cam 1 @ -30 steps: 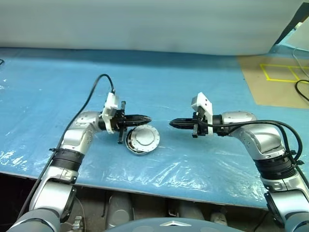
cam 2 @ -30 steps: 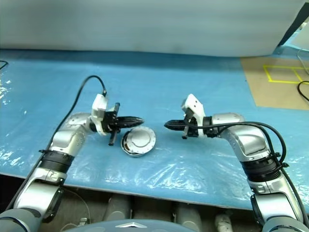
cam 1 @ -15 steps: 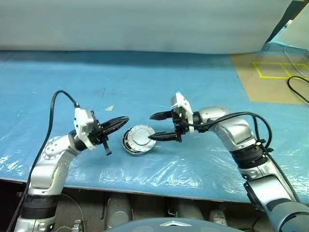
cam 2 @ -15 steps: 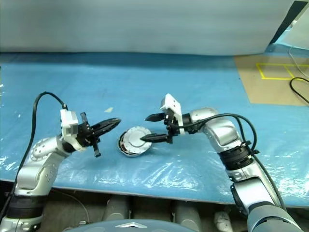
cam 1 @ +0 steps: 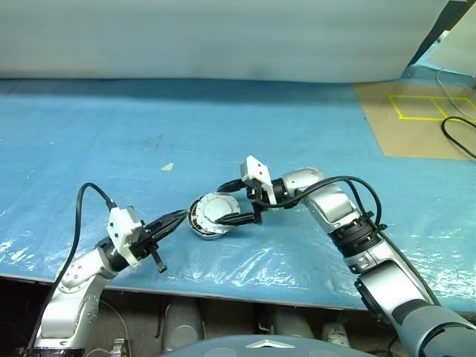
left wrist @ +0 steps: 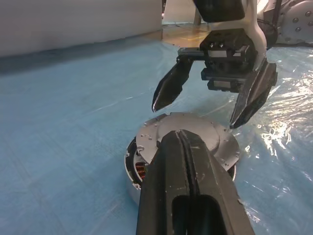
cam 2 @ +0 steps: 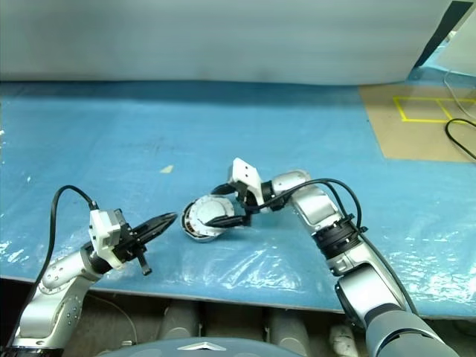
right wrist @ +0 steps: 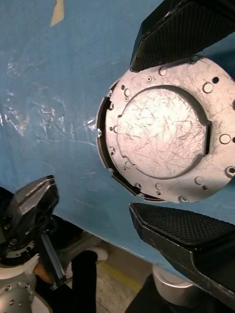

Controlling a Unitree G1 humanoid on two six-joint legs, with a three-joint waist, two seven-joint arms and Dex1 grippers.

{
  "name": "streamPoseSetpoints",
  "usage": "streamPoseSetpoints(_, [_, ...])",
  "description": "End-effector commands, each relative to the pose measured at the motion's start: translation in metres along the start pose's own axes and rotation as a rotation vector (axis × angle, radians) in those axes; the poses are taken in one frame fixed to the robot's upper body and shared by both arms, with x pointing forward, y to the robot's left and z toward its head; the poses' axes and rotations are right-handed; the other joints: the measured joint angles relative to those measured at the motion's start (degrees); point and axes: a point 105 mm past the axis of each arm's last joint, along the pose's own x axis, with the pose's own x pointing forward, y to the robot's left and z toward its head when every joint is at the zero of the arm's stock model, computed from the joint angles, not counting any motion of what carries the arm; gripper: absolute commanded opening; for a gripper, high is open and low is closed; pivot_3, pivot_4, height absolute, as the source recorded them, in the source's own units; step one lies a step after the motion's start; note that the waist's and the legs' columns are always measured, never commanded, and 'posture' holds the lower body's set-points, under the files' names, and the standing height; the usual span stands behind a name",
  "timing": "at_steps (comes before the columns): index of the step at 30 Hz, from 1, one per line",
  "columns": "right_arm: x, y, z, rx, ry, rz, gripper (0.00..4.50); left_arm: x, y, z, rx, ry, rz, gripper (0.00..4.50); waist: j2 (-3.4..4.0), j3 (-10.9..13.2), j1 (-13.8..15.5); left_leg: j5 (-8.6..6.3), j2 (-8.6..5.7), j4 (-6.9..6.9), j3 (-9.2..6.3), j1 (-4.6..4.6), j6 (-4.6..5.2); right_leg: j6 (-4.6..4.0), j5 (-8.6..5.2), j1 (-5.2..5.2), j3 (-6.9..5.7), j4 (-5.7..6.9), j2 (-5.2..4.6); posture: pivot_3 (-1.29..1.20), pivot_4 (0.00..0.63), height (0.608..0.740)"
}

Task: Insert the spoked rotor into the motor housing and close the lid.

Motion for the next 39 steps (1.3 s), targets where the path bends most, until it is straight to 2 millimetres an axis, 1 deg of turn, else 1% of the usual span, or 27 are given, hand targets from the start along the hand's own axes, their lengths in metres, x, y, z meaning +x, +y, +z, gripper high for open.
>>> streamPoseSetpoints(1, [0.002, 0.005, 0.008, -0.092, 0.016, 0.057, 4.48, -0.004, 0.0, 0.004, 0.022, -0.008, 0.009, 0.0, 0.0, 0.0, 0.0, 0.0, 0.0, 0.0, 0.0, 0.0, 0.0, 0.0, 0.0, 0.0, 0.0, 0.0, 0.0, 0.0, 0.15, 0.74])
streamPoseSetpoints(5, [0.011, 0.001, 0.004, -0.122, 0.027, 0.044, 4.48, -0.003, -0.003, -0.001, 0.051, 0.012, -0.018, 0.0, 0.0, 0.0, -0.19, 0.0, 0.01, 0.0, 0.04, 0.05, 0.01, 0.0, 0.0, 0.0, 0.02, 0.03, 0.0, 0.0, 0.15, 0.74])
streamPoseSetpoints(8, [0.016, -0.003, -0.003, -0.141, 0.045, 0.029, 4.48, 0.001, -0.004, 0.003, 0.059, -0.005, -0.019, 0.0, 0.0, 0.0, -0.25, -0.01, 0.01, 0.01, 0.07, 0.08, 0.02, -0.01, 0.0, 0.0, 0.04, 0.05, -0.01, 0.0, 0.15, 0.74])
streamPoseSetpoints(11, [0.019, -0.001, -0.008, -0.15, 0.058, 0.035, 4.48, 0.0, -0.006, 0.003, 0.067, 0.005, -0.032, 0.0, -0.02, -0.01, -0.3, -0.01, 0.01, 0.02, 0.09, 0.09, 0.02, -0.01, 0.01, 0.0, 0.06, 0.06, -0.01, 0.0, 0.15, 0.74])
streamPoseSetpoints(14, [0.019, 0.0, -0.011, -0.154, 0.064, 0.036, 4.48, -0.002, 0.0, 0.004, 0.045, -0.009, 0.008, 0.0, -0.02, -0.01, -0.33, 0.0, 0.01, 0.02, 0.09, 0.09, 0.02, -0.01, 0.01, 0.01, 0.06, 0.06, -0.01, 0.0, 0.15, 0.74])
streamPoseSetpoints(17, [0.019, 0.0, -0.009, -0.164, 0.057, 0.038, 3.9, -0.004, 0.004, 0.006, 0.038, -0.014, 0.025, 0.0, -0.02, -0.01, -0.44, -0.02, 0.01, 0.02, 0.09, 0.11, 0.06, -0.02, 0.01, 0.01, 0.06, 0.08, -0.01, 0.0, 0.15, 0.74])
streamPoseSetpoints(19, [0.019, 0.001, -0.008, -0.165, 0.054, 0.039, 3.2, -0.007, 0.006, 0.006, 0.035, -0.008, 0.035, 0.0, -0.02, -0.01, -0.54, -0.06, 0.01, 0.02, 0.1, 0.13, 0.13, -0.02, 0.01, 0.02, 0.06, 0.08, -0.01, 0.0, 0.15, 0.74])
streamPoseSetpoints(20, [0.019, 0.0, -0.007, -0.167, 0.055, 0.039, 2.96, -0.009, 0.007, 0.004, 0.044, 0.004, 0.036, 0.0, -0.02, -0.02, -0.65, -0.06, 0.01, 0.02, 0.1, 0.14, 0.12, -0.02, 0.01, 0.04, 0.06, 0.08, -0.01, 0.0, 0.15, 0.74])
streamPoseSetpoints(21, [0.019, 0.0, -0.007, -0.169, 0.057, 0.04, 2.84, -0.012, 0.008, 0.002, 0.053, 0.016, 0.037, 0.0, -0.03, -0.02, -0.75, -0.06, 0.01, 0.02, 0.1, 0.15, 0.12, -0.02, 0.01, 0.04, 0.06, 0.08, -0.01, 0.0, 0.15, 0.74])
streamPoseSetpoints(22, [0.019, 0.001, -0.007, -0.167, 0.058, 0.043, 2.59, -0.014, 0.011, 0.001, 0.055, 0.024, 0.044, 0.0, -0.03, -0.02, -0.88, -0.06, 0.02, 0.02, 0.1, 0.17, 0.13, -0.02, 0.01, 0.06, 0.06, 0.08, 0.0, 0.0, 0.15, 0.74])
streamPoseSetpoints(25, [0.02, 0.001, -0.008, -0.171, 0.065, 0.045, 1.64, -0.02, 0.017, 0.001, 0.055, 0.028, 0.081, 0.0, -0.04, -0.03, -1.13, -0.08, 0.02, 0.02, 0.11, 0.17, 0.15, -0.02, 0.01, 0.07, 0.06, 0.06, 0.0, 0.0, 0.15, 0.74])
streamPoseSetpoints(27, [0.021, 0.0, -0.005, -0.175, 0.06, 0.04, 1.64, -0.024, 0.021, 0.0, 0.064, 0.035, 0.106, 0.0, -0.04, -0.03, -1.25, -0.08, 0.02, 0.02, 0.11, 0.19, 0.15, -0.02, 0.01, 0.09, 0.06, 0.06, 0.0, 0.0, 0.15, 0.74])
streamPoseSetpoints(31, [0.024, -0.006, 0.006, -0.18, 0.032, 0.023, 1.64, -0.029, 0.022, -0.001, 0.068, 0.043, 0.127, 0.0, -0.04, -0.03, -1.38, -0.08, 0.02, 0.02, 0.11, 0.21, 0.16, -0.02, 0.01, 0.1, 0.06, 0.07, 0.0, 0.0, 0.15, 0.74])
streamPoseSetpoints(35, [0.022, -0.009, 0.011, -0.19, 0.031, 0.024, 1.64, -0.028, 0.019, -0.001, 0.066, 0.041, 0.125, 0.0, -0.04, -0.03, -1.34, -0.08, 0.02, 0.02, 0.12, 0.21, 0.16, -0.03, 0.01, 0.09, 0.06, 0.07, 0.0, 0.0, 0.15, 0.74])
streamPoseSetpoints(39, [0.016, -0.013, 0.015, -0.187, 0.027, 0.01, 1.64, -0.025, 0.015, 0.0, 0.061, 0.033, 0.119, 0.0, -0.04, -0.03, -1.31, -0.09, 0.03, 0.02, 0.12, 0.21, 0.17, -0.03, 0.01, 0.09, 0.06, 0.07, 0.0, 0.0, 0.15, 0.74])
